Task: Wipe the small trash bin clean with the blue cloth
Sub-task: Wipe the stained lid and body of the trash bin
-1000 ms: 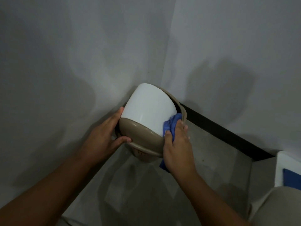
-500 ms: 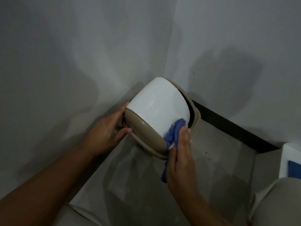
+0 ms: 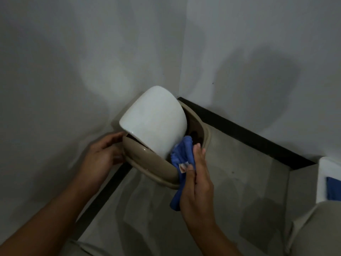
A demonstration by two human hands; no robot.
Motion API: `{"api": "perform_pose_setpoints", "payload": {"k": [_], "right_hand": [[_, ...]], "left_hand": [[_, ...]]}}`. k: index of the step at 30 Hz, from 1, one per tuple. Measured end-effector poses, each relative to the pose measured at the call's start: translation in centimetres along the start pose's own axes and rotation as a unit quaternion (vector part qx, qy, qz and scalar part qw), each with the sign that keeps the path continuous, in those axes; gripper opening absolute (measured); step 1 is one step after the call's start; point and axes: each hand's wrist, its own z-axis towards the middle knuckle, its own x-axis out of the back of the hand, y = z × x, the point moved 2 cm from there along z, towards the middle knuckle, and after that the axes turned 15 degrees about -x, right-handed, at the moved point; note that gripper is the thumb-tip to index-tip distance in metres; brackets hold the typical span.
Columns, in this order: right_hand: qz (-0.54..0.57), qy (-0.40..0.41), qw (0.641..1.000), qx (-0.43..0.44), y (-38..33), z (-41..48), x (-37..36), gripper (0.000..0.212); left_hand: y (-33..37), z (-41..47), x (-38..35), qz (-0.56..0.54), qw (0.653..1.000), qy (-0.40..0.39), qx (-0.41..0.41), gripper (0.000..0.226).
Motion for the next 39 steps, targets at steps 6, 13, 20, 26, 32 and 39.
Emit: {"api": "perform_pose_setpoints", "payload": {"k": [6, 13, 20, 26, 32, 39], "right_hand": [[0.154, 0.228, 0.928, -0.252, 0.2, 1.9, 2.7, 0.030], [0.133, 0.133, 0.962, -0.200, -2.4, 8.5, 3.9, 0.035], [-0.052, 0.030, 0.992, -0.113, -2.4, 8.7, 1.8, 0.042], [-0.071, -0.018, 0.994, -0.083, -0.8, 1.8, 1.9, 0.044], [-0.047, 0.024, 0.997, -0.063, -0.4, -4.5, 0.4, 0.056], [-0.049, 0.063, 0.997, -0.014, -0.1, -8.3, -2.3, 0.046]], "left_hand": [[-1.6, -0.7, 0.1, 0.079, 0.994, 0.048, 0.067, 0.033], [-1.2, -0.7, -0.5, 0.125, 0.988, 0.029, 0.082, 0.026], [-0.2, -0.9, -1.5, 0.072, 0.986, 0.072, 0.130, 0.028], [0.3, -0.7, -2.1, 0.051, 0.983, 0.084, 0.156, 0.026], [0.8, -0.7, -2.2, 0.063, 0.982, 0.083, 0.159, 0.032], [1.4, -0.5, -2.3, 0.047, 0.982, 0.088, 0.158, 0.027]]}}
